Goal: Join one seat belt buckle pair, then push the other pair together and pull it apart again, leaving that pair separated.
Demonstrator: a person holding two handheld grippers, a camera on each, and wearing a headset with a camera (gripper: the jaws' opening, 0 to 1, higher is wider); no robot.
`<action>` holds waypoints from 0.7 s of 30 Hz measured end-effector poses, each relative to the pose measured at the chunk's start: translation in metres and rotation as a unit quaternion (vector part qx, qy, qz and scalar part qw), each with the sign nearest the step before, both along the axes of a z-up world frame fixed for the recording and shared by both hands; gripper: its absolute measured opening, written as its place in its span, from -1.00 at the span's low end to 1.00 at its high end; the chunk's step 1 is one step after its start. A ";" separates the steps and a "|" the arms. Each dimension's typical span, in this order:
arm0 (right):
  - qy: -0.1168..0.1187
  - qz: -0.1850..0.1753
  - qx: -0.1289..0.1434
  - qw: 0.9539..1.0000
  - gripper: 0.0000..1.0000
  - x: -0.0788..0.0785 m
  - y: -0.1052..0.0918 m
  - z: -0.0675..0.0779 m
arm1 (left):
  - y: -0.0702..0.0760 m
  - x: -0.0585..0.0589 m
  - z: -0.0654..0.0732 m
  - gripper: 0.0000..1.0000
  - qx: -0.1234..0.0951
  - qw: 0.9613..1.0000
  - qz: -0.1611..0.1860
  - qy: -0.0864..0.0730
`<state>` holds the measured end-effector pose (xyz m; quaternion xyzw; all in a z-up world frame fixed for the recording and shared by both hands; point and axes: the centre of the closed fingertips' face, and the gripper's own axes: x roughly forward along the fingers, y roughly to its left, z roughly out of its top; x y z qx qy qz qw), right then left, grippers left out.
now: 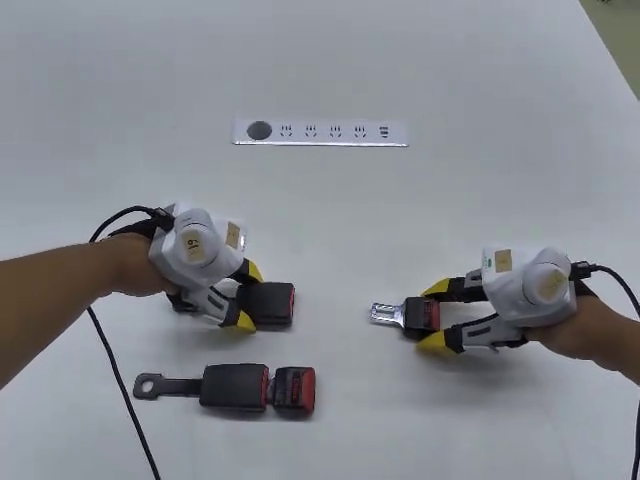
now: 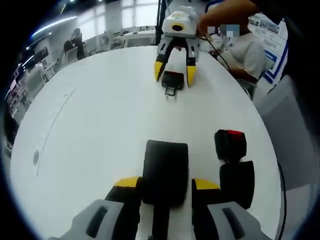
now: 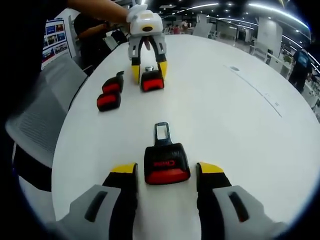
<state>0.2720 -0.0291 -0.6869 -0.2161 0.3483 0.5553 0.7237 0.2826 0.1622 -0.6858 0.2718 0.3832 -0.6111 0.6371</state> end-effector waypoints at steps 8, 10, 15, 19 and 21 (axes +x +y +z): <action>-0.038 -0.097 0.026 0.994 0.21 0.019 -0.005 0.004 | -0.001 0.006 0.012 0.54 -0.051 0.991 0.126 0.019; -0.052 -0.129 0.032 0.990 0.27 0.023 -0.006 0.008 | 0.001 0.005 0.018 0.59 -0.058 0.986 0.158 0.012; -0.081 -0.211 0.067 0.972 0.41 0.030 -0.006 0.028 | 0.013 0.017 0.030 0.71 -0.093 0.967 0.237 -0.009; -0.099 -0.256 0.083 0.958 0.49 0.030 -0.008 0.038 | 0.020 0.018 0.043 0.87 -0.116 0.950 0.288 -0.029; -0.100 -0.274 0.088 0.953 0.54 0.026 -0.009 0.040 | 0.025 0.015 0.049 0.90 -0.118 0.943 0.307 -0.041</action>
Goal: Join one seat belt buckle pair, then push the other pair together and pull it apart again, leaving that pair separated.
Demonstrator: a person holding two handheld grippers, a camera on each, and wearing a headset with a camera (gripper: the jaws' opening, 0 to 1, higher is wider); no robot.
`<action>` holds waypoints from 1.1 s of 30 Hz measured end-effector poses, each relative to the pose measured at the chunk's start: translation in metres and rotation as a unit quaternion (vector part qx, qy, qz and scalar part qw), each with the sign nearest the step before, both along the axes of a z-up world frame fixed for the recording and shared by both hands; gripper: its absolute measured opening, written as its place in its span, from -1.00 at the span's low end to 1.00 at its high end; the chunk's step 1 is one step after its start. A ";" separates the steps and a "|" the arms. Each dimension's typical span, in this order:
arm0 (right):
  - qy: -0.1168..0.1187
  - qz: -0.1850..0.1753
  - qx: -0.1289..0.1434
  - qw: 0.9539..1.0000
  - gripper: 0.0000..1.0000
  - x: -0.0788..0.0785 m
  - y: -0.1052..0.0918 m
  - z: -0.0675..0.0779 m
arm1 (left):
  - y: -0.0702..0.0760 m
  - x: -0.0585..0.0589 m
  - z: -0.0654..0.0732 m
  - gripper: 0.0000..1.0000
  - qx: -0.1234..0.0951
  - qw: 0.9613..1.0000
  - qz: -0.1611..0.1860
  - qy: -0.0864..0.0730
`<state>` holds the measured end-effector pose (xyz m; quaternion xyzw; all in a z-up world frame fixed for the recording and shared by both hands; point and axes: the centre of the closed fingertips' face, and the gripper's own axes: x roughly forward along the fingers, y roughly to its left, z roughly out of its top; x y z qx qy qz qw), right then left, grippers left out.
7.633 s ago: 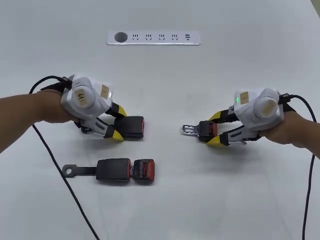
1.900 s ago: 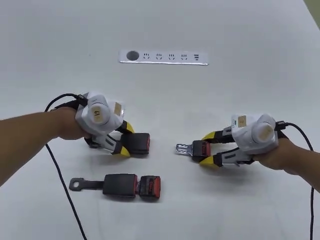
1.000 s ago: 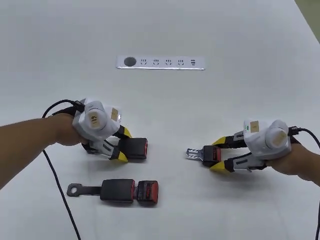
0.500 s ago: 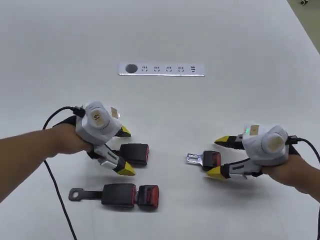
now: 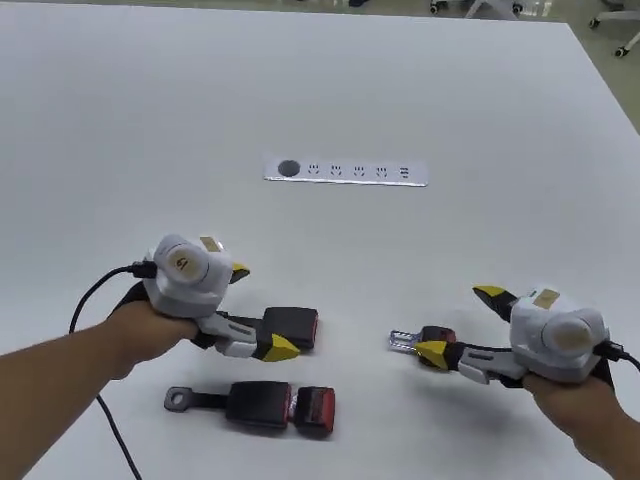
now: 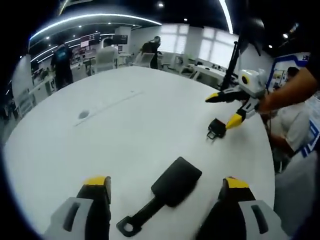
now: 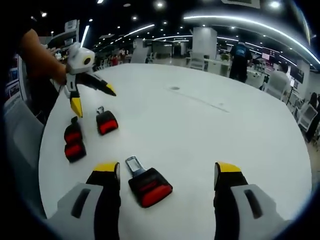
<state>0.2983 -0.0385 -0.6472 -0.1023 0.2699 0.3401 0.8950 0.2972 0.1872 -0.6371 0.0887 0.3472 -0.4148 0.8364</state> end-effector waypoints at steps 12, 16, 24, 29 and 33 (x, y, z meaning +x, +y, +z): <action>-0.039 -0.076 0.009 0.996 0.78 -0.027 -0.006 0.031 | 0.041 -0.026 0.025 1.00 -0.028 0.993 0.112 -0.022; -0.051 -0.089 0.024 0.994 0.77 -0.040 -0.007 0.049 | 0.047 -0.044 0.036 1.00 -0.024 0.991 0.127 -0.032; -0.067 -0.105 0.037 0.992 0.82 -0.070 -0.009 0.065 | 0.061 -0.080 0.061 1.00 -0.049 0.987 0.141 -0.059; -0.076 -0.110 0.043 0.990 0.86 -0.093 -0.005 0.071 | 0.075 -0.100 0.068 1.00 -0.060 0.986 0.137 -0.079; -0.081 -0.107 0.042 0.990 0.89 -0.113 0.000 0.071 | 0.080 -0.117 0.073 1.00 -0.061 0.985 0.133 -0.089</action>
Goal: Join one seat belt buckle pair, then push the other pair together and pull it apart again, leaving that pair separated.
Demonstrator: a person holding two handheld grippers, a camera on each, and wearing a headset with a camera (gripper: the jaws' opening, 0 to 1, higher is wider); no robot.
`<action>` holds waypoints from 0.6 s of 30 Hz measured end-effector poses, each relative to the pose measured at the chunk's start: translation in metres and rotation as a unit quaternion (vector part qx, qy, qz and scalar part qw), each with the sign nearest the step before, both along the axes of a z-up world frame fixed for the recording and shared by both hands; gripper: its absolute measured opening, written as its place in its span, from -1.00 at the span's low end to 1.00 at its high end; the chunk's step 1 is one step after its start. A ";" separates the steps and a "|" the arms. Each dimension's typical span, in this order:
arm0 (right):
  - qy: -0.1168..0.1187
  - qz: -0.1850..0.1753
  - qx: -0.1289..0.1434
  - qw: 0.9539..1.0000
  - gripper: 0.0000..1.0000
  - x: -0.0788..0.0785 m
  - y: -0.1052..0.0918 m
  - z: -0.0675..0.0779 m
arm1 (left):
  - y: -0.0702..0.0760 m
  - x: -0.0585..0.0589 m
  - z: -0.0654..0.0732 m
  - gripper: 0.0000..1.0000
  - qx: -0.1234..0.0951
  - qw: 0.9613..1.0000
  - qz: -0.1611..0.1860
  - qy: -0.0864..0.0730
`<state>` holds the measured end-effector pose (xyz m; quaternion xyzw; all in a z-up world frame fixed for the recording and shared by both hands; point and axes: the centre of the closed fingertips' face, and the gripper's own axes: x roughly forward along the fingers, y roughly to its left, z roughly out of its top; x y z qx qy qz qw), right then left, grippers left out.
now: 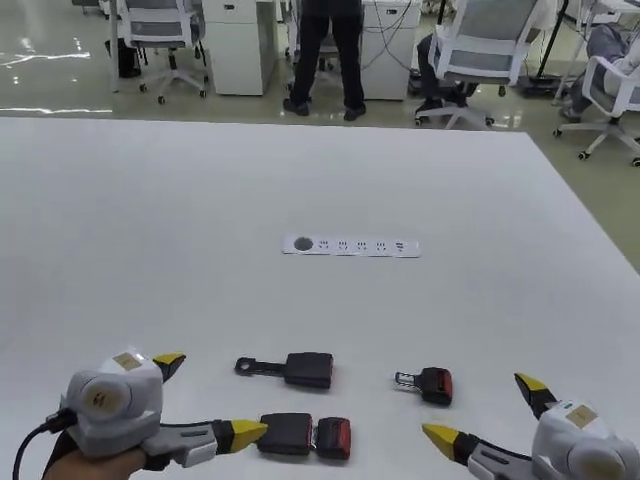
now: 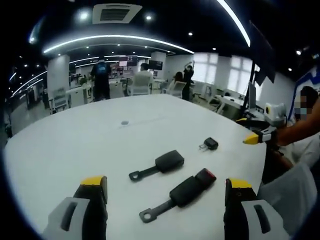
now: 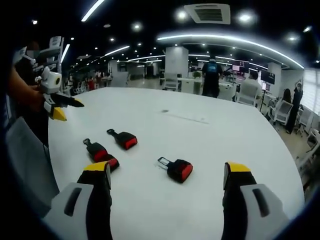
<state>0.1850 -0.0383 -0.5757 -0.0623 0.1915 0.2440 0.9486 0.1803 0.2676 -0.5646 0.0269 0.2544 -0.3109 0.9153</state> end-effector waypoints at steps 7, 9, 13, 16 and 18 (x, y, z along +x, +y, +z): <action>-0.005 0.001 -0.002 1.000 0.91 -0.021 0.004 0.005 | 0.016 -0.023 -0.001 1.00 -0.012 1.000 0.012 0.002; -0.005 0.002 0.000 1.000 0.94 -0.027 0.008 0.005 | 0.016 -0.030 0.001 1.00 -0.015 1.000 0.013 0.000; -0.013 0.004 -0.001 1.000 0.97 -0.043 0.014 0.007 | 0.022 -0.043 0.007 1.00 -0.016 1.000 0.009 -0.007; -0.013 0.007 -0.004 1.000 0.99 -0.051 0.015 0.005 | 0.032 -0.049 0.007 1.00 -0.018 1.000 0.015 -0.010; -0.009 0.008 -0.001 1.000 0.99 -0.055 0.015 0.001 | 0.036 -0.052 0.004 1.00 -0.019 1.000 0.021 -0.007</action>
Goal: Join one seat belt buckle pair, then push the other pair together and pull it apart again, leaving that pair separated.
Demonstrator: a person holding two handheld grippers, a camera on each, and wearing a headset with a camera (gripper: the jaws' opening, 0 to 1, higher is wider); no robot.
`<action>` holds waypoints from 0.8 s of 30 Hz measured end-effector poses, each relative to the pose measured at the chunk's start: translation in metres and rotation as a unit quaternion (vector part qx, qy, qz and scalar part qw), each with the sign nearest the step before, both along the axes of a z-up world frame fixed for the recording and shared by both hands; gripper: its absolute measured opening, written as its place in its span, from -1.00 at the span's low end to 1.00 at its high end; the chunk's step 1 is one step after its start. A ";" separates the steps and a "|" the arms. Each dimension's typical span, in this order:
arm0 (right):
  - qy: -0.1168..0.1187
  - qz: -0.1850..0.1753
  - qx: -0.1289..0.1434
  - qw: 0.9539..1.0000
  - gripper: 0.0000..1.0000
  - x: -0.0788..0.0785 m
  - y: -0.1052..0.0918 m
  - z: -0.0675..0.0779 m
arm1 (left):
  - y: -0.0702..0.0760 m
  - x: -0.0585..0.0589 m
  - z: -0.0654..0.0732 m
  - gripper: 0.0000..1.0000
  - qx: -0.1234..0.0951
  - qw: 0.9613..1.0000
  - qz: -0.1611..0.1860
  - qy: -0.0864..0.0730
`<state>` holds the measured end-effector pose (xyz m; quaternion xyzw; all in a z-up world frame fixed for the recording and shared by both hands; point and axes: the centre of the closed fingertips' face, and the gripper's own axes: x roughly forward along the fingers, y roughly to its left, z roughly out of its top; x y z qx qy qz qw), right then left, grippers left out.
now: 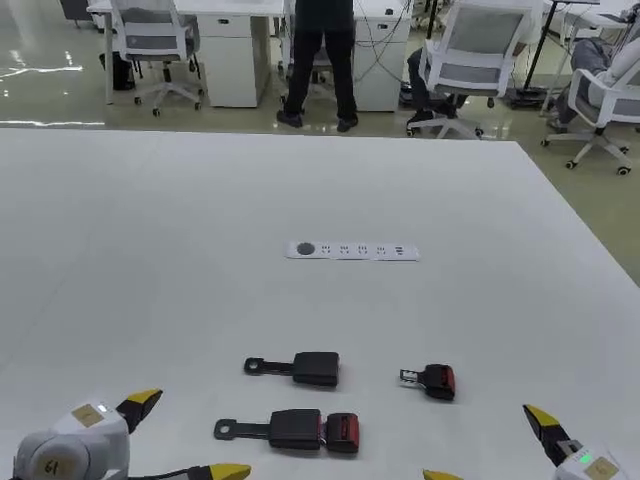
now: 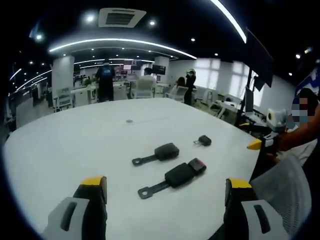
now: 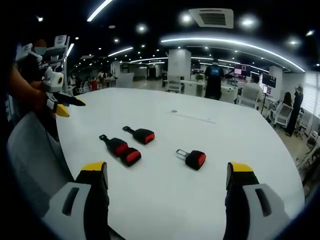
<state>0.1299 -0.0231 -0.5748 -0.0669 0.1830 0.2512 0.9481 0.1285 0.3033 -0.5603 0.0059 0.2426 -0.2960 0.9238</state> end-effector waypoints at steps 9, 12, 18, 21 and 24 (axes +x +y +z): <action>-0.014 0.025 -0.001 1.000 0.99 -0.001 0.004 0.014 | 0.003 -0.007 0.015 1.00 -0.021 1.000 -0.006 -0.019; -0.019 0.030 -0.004 0.999 0.99 0.000 0.000 0.014 | 0.008 -0.011 0.011 1.00 -0.017 1.000 -0.016 -0.020; -0.016 0.056 -0.007 0.998 0.99 0.001 -0.003 0.018 | 0.007 -0.018 0.010 1.00 -0.002 0.999 -0.048 -0.016; -0.013 0.069 -0.019 0.997 0.99 -0.001 -0.003 0.017 | 0.007 -0.018 0.012 1.00 0.006 0.998 -0.055 -0.018; -0.008 0.072 -0.013 0.997 0.99 -0.003 -0.004 0.018 | 0.008 -0.017 0.015 1.00 0.002 0.998 -0.054 -0.019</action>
